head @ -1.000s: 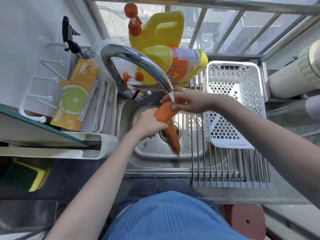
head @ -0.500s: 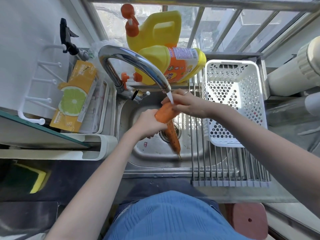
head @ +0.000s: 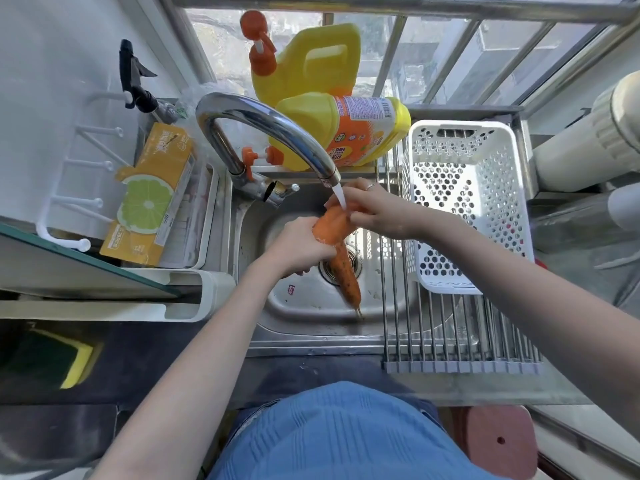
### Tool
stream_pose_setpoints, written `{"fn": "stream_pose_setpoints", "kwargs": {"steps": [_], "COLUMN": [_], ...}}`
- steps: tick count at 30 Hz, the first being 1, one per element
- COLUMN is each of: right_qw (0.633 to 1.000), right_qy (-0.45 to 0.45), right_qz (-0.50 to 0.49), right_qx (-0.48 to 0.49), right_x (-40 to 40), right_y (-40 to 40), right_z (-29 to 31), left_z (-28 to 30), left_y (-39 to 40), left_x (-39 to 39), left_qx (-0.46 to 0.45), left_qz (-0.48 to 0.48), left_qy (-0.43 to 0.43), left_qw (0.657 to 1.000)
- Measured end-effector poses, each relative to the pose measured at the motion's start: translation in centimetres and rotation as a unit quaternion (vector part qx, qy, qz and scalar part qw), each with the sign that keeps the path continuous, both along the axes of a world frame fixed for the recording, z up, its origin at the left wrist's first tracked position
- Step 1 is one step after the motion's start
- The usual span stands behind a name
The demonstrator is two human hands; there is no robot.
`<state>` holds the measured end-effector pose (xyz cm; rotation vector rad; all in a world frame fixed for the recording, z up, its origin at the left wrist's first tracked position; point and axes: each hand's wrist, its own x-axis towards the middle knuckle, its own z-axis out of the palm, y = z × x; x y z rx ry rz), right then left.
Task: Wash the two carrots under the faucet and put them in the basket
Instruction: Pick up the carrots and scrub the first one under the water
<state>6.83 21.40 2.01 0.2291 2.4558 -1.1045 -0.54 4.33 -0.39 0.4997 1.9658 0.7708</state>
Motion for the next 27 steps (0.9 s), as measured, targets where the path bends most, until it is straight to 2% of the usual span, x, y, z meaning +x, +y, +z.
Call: {"fn": "stream_pose_setpoints", "kwargs": {"steps": [4, 11, 14, 19, 23, 27], "right_qw": [0.998, 1.000, 0.998, 0.996, 0.998, 0.995], "right_qy": [0.006, -0.014, -0.011, -0.015, -0.018, -0.019], "right_qz": [-0.032, 0.003, -0.011, -0.049, -0.034, -0.054], "right_qx": [-0.055, 0.021, 0.055, -0.069, -0.056, -0.085], "right_x": [0.6, 0.6, 0.5, 0.8, 1.5, 1.7], "right_y": [0.1, -0.6, -1.1, 0.0, -0.1, -0.1], "right_z": [-0.1, -0.7, -0.8, -0.4, -1.0, -0.9], "left_z": [0.0, -0.2, -0.3, -0.2, -0.2, -0.2], "left_y": [-0.1, -0.2, 0.0, -0.1, -0.1, 0.0], "left_x": [-0.2, 0.0, 0.1, -0.3, -0.5, -0.6], "left_qx": [-0.011, -0.018, -0.018, -0.022, -0.028, -0.025], "left_qz": [-0.017, -0.025, -0.019, -0.041, -0.061, -0.087], "left_qy": [0.005, 0.011, 0.012, 0.011, 0.008, 0.006], "left_qw": [1.000, 0.999, 1.000, 0.999, 0.998, 0.996]}}
